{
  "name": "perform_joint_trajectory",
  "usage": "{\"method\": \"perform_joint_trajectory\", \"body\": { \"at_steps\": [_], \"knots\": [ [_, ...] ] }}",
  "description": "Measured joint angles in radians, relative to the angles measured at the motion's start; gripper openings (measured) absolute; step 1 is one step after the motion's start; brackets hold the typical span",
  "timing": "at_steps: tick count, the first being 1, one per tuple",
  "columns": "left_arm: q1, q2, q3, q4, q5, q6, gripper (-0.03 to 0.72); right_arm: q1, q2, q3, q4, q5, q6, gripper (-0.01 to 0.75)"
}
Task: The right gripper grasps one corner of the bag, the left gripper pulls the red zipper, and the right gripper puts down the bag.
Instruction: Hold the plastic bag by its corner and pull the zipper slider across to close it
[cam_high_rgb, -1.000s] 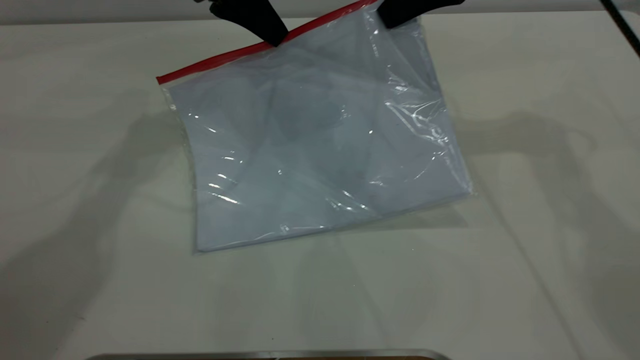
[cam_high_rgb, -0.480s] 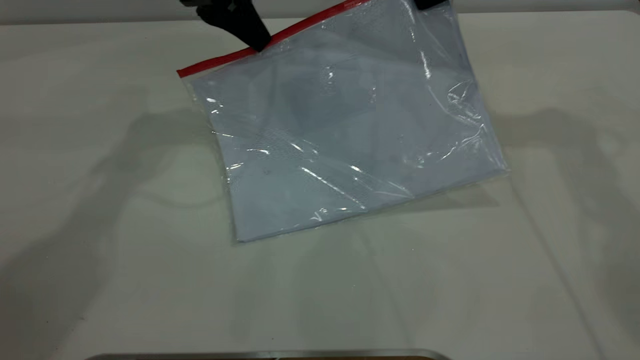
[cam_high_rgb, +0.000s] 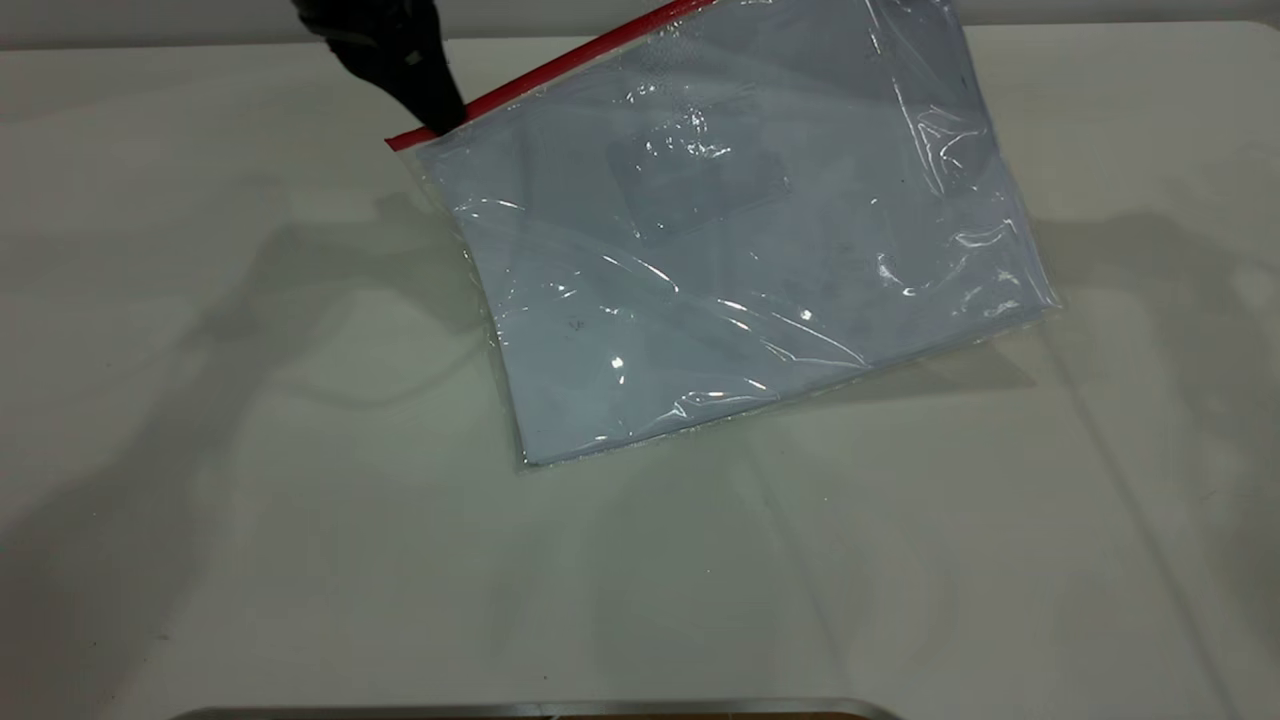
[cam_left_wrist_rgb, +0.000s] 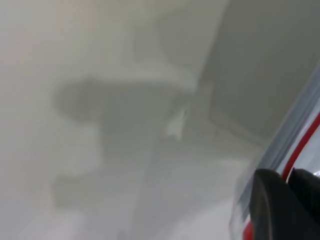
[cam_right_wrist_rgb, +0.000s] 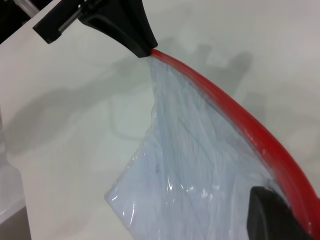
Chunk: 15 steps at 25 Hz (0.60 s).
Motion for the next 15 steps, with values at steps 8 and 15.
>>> {"method": "perform_joint_trajectory", "body": {
  "at_steps": [8, 15],
  "knots": [
    [0.002, 0.0, 0.0, 0.062, 0.0, -0.078, 0.07, 0.0, 0.0, 0.0, 0.001, 0.0, -0.003, 0.037],
    [0.003, -0.014, 0.0, -0.03, -0.029, -0.08, 0.227, -0.001, 0.0, 0.0, 0.001, -0.019, -0.003, 0.037]
  ]
}}
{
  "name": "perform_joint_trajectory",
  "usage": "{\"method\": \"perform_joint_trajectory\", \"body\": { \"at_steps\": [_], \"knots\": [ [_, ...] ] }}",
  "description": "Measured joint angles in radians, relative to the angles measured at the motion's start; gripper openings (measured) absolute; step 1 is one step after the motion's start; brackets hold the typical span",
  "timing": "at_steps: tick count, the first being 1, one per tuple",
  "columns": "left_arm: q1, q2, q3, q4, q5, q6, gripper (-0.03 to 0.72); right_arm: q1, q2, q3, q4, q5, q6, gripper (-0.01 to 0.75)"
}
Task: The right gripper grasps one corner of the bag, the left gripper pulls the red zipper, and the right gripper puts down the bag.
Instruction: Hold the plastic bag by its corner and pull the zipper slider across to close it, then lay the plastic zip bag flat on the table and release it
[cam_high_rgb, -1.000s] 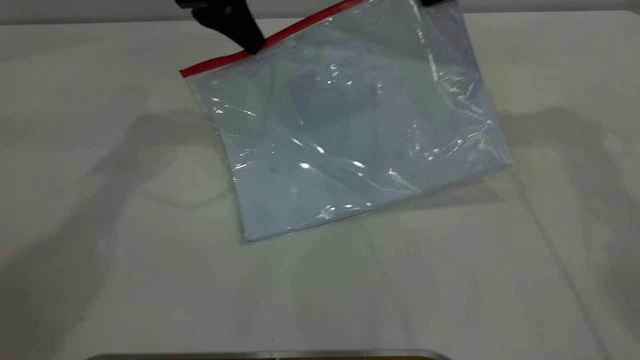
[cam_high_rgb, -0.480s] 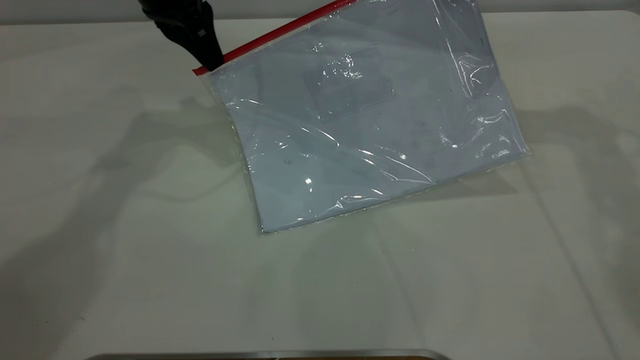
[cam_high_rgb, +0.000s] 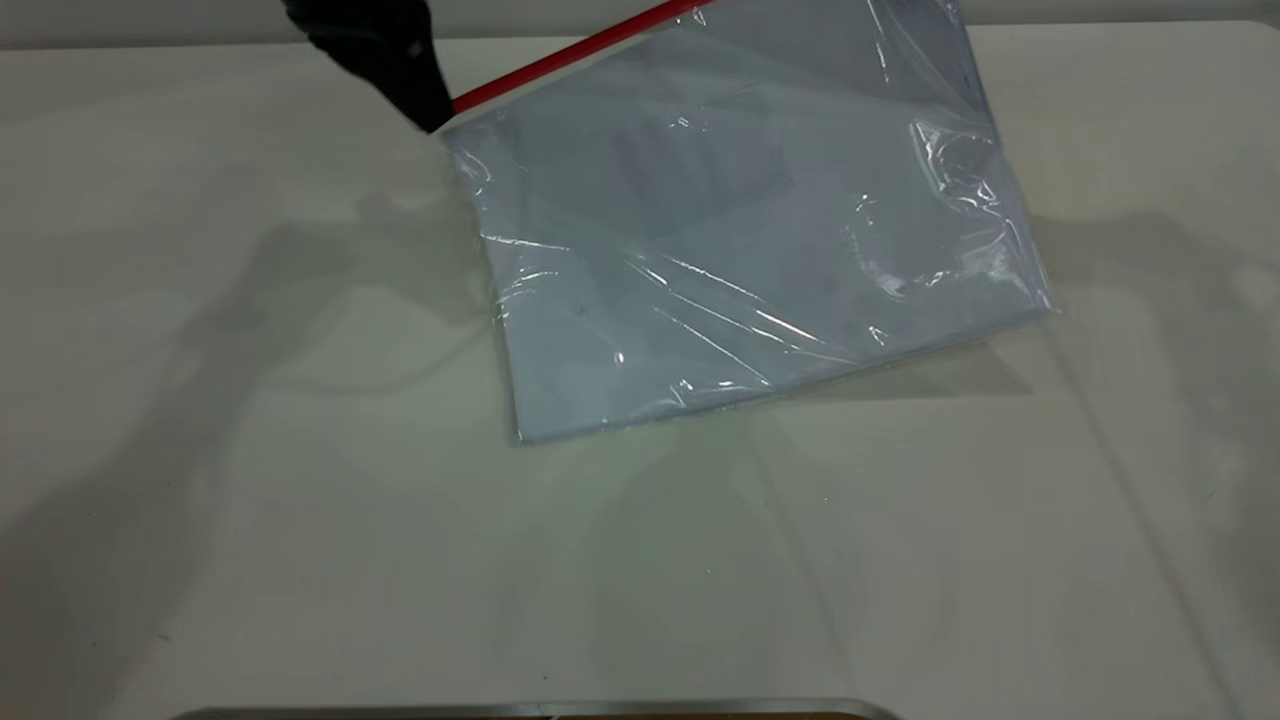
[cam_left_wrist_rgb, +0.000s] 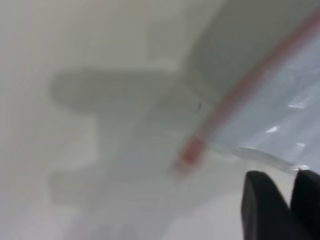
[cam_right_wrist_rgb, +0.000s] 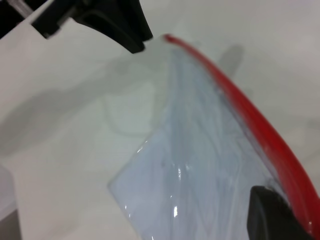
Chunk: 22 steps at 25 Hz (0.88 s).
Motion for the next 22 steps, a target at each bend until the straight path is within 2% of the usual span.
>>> {"method": "perform_joint_trajectory", "body": {
  "at_steps": [5, 8, 12, 17, 22],
  "knots": [
    [0.0, -0.082, 0.0, -0.052, -0.075, -0.005, 0.48, 0.0, 0.001, 0.0, 0.0, -0.056, 0.006, 0.037],
    [0.0, -0.145, 0.0, -0.097, -0.08, -0.008, 0.565, 0.0, 0.012, -0.001, -0.003, -0.081, 0.042, 0.037],
    [0.0, -0.229, 0.0, -0.172, -0.044, -0.009, 0.578, -0.002, 0.075, -0.001, -0.009, -0.116, 0.136, 0.039],
    [0.0, -0.298, 0.0, -0.267, 0.026, -0.011, 0.578, -0.002, 0.151, 0.0, 0.008, -0.29, 0.12, 0.091],
    [0.0, -0.333, 0.002, -0.321, 0.121, -0.012, 0.578, -0.002, 0.158, 0.0, -0.099, -0.465, 0.127, 0.306]
  ]
}}
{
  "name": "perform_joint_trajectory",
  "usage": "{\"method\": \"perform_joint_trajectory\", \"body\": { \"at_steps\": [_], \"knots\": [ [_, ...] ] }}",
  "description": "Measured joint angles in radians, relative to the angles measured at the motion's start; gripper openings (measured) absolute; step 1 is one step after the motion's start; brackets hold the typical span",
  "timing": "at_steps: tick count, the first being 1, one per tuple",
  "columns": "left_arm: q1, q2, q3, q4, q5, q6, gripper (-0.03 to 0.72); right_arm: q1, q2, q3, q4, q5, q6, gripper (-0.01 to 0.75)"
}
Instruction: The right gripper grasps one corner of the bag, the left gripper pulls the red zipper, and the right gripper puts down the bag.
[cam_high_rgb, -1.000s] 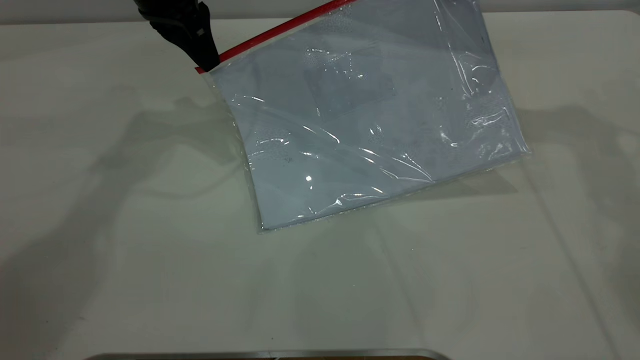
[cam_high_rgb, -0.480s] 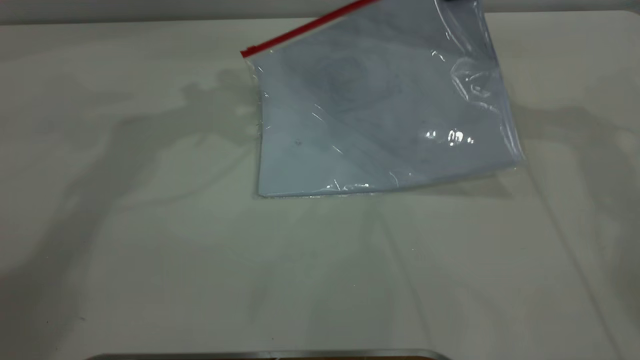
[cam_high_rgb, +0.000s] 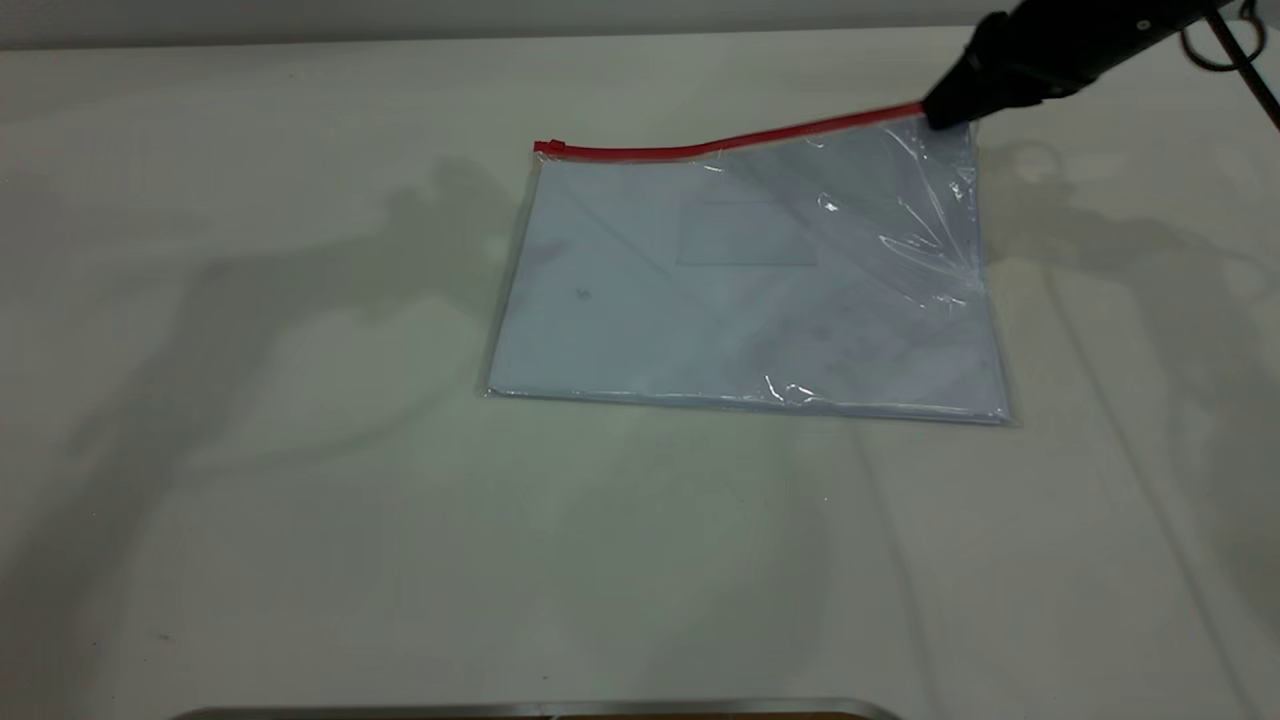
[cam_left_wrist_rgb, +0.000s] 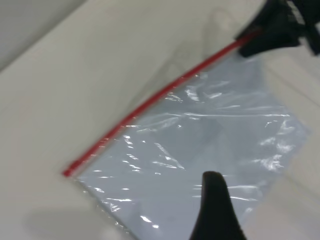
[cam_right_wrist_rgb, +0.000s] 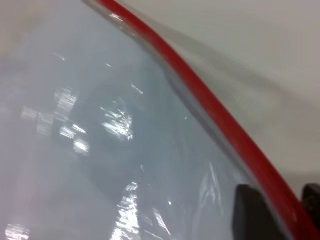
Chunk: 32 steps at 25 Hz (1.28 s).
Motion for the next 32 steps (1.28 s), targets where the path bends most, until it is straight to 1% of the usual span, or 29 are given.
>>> {"method": "perform_joint_trajectory", "body": {
  "at_steps": [2, 4, 6, 8, 10, 13, 15, 17, 20, 22, 24, 26, 30, 32],
  "knots": [
    [0.0, -0.029, 0.005, -0.003, 0.044, -0.011, 0.578, 0.0, -0.008, 0.0, -0.112, -0.086, 0.073, 0.395],
    [0.0, -0.075, 0.007, -0.002, 0.078, -0.038, 0.578, -0.007, -0.025, 0.0, -0.261, -0.165, 0.219, 0.457],
    [0.0, -0.144, 0.007, 0.003, 0.104, -0.068, 0.578, -0.02, -0.051, 0.0, -0.383, -0.218, 0.366, 0.481],
    [0.0, -0.214, 0.007, 0.01, 0.128, -0.102, 0.577, -0.038, -0.098, 0.0, -0.471, -0.207, 0.513, 0.488],
    [0.0, -0.282, 0.007, 0.015, 0.157, -0.146, 0.577, -0.043, -0.156, 0.0, -0.514, -0.141, 0.621, 0.489],
    [0.0, -0.38, 0.007, 0.057, 0.234, -0.238, 0.577, -0.043, -0.262, 0.0, -0.527, 0.05, 0.732, 0.49],
    [0.0, -0.431, 0.007, 0.106, 0.298, -0.326, 0.577, -0.043, -0.34, 0.0, -0.506, 0.18, 0.764, 0.49],
    [0.0, -0.482, 0.007, 0.168, 0.309, -0.415, 0.577, -0.043, -0.407, 0.0, -0.485, 0.308, 0.774, 0.491],
    [0.0, -0.545, 0.008, 0.277, 0.309, -0.545, 0.577, -0.043, -0.506, 0.0, -0.45, 0.469, 0.789, 0.491],
    [0.0, -0.589, 0.02, 0.344, 0.309, -0.608, 0.577, -0.043, -0.569, 0.0, -0.414, 0.55, 0.814, 0.491],
    [0.0, -0.646, 0.048, 0.39, 0.309, -0.644, 0.577, -0.036, -0.622, 0.0, -0.391, 0.616, 0.831, 0.491],
    [0.0, -0.705, 0.088, 0.423, 0.309, -0.676, 0.577, -0.02, -0.674, 0.0, -0.388, 0.65, 0.848, 0.491],
    [0.0, -0.854, 0.225, 0.477, 0.309, -0.73, 0.577, 0.04, -0.793, 0.04, -0.454, 0.661, 0.928, 0.489],
    [0.0, -0.931, 0.311, 0.513, 0.309, -0.758, 0.577, 0.087, -0.865, 0.076, -0.502, 0.665, 0.979, 0.489]
  ]
}}
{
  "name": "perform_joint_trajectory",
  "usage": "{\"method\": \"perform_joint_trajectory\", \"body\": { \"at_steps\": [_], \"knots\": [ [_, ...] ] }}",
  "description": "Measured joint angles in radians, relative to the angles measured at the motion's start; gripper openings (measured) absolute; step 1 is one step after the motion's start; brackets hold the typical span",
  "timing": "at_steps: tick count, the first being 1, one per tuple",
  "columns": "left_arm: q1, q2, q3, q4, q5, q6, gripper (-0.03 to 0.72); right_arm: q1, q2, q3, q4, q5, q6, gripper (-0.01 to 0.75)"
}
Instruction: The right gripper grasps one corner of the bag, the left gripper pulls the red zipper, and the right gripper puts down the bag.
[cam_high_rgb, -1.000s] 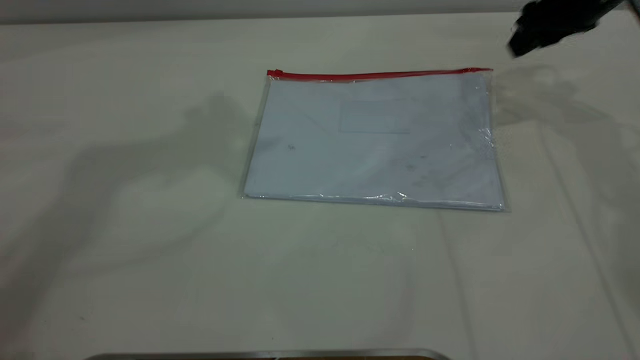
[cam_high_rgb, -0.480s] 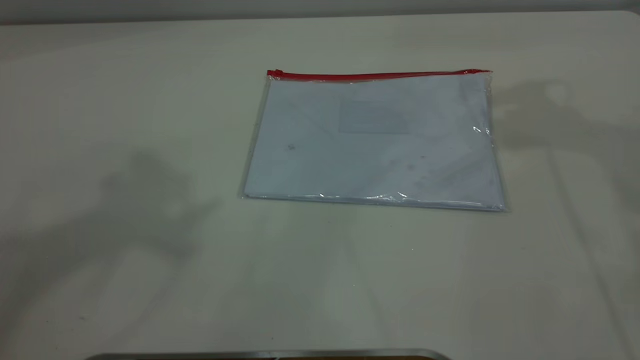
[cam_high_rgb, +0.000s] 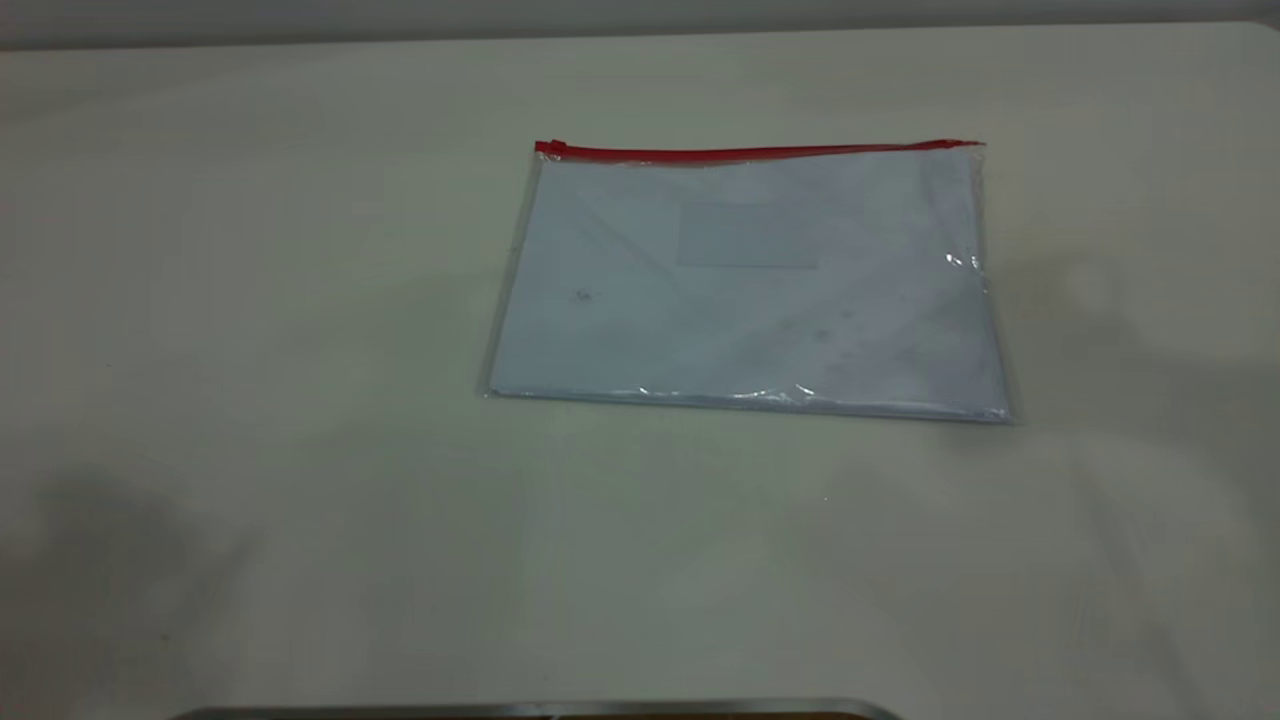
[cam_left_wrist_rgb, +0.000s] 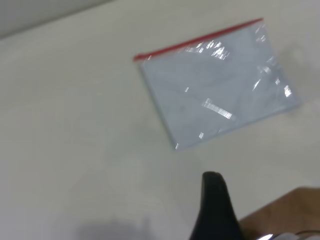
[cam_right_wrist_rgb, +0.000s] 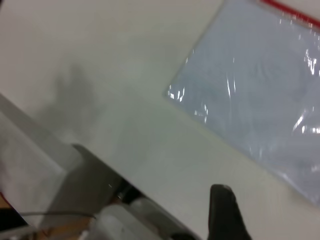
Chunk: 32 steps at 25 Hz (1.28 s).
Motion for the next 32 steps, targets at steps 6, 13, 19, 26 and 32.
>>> {"method": "perform_joint_trajectory", "body": {
  "at_steps": [6, 13, 19, 26, 32],
  "knots": [
    [0.0, -0.248, 0.284, 0.129, 0.0, -0.112, 0.577, 0.121, -0.254, 0.189, -0.148, 0.012, 0.144, 0.489],
    [0.0, -0.513, 0.54, 0.196, 0.0, -0.169, 0.577, 0.145, -0.593, 0.506, -0.281, 0.017, 0.24, 0.489],
    [0.0, -0.697, 0.71, 0.233, 0.0, -0.171, 0.577, 0.145, -0.867, 0.781, -0.355, -0.013, 0.262, 0.489],
    [0.0, -0.83, 0.849, 0.257, 0.0, -0.171, 0.577, 0.145, -1.127, 0.921, -0.434, -0.049, 0.312, 0.489],
    [0.0, -0.845, 0.868, 0.255, -0.011, -0.171, 0.577, 0.145, -1.245, 0.95, -0.515, -0.093, 0.349, 0.489]
  ]
}}
